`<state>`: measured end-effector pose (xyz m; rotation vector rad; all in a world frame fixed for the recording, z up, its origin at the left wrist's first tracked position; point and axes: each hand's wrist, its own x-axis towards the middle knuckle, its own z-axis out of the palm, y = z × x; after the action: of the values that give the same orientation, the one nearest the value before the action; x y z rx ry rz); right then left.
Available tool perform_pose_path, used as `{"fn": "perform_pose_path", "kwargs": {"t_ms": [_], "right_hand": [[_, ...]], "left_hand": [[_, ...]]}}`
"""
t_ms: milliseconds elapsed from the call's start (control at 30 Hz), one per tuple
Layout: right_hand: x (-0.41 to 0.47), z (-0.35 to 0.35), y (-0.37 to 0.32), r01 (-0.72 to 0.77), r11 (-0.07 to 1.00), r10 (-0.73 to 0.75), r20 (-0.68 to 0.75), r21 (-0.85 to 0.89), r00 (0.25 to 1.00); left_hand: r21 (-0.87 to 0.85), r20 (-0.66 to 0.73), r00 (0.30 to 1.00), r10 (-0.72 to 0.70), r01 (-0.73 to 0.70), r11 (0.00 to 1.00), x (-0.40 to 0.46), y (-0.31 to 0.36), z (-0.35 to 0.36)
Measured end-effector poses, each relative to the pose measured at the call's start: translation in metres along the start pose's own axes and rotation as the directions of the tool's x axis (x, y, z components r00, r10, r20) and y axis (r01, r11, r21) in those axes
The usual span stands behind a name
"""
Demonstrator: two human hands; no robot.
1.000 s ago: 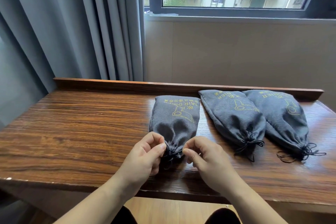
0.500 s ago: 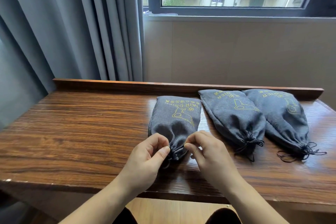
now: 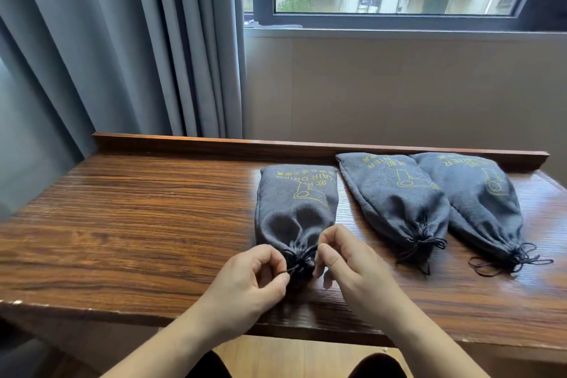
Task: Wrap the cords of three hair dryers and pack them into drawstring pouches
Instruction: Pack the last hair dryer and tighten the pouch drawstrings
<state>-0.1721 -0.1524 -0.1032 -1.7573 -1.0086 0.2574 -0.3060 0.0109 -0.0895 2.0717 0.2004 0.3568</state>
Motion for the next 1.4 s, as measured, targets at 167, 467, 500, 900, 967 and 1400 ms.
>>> {"fn": "perform_pose_path", "kwargs": {"t_ms": [167, 467, 500, 900, 967, 1400], "right_hand": [[-0.001, -0.001, -0.002, -0.008, 1.0, 0.008, 0.012, -0.009, 1.0], [-0.005, -0.002, -0.003, -0.016, 0.998, 0.018, 0.047, -0.054, 0.999], [-0.005, -0.002, -0.003, -0.017, 0.998, 0.02, 0.047, -0.056, 0.999], [-0.005, -0.003, -0.006, -0.038, 0.996, 0.043, 0.057, -0.08, 0.997], [-0.005, -0.004, -0.007, -0.041, 0.996, 0.046, 0.056, -0.074, 0.997], [-0.006, -0.005, -0.006, -0.041, 0.999, 0.042, 0.064, -0.026, 0.997]], "left_hand": [[-0.147, 0.129, 0.977, -0.168, 0.186, 0.971, 0.001, 0.003, 0.0], [-0.007, 0.144, 0.969, -0.2, 0.204, 0.979, 0.001, 0.012, 0.0], [0.082, 0.073, 0.987, -0.143, 0.137, 0.987, 0.001, 0.011, 0.001], [0.057, -0.053, 0.999, 0.0, 0.003, 0.998, -0.002, 0.003, 0.0], [-0.068, -0.026, 0.997, -0.075, 0.073, 0.995, -0.002, 0.002, 0.001], [-0.112, 0.018, 0.994, -0.107, 0.108, 0.988, -0.003, 0.001, 0.002]]}}
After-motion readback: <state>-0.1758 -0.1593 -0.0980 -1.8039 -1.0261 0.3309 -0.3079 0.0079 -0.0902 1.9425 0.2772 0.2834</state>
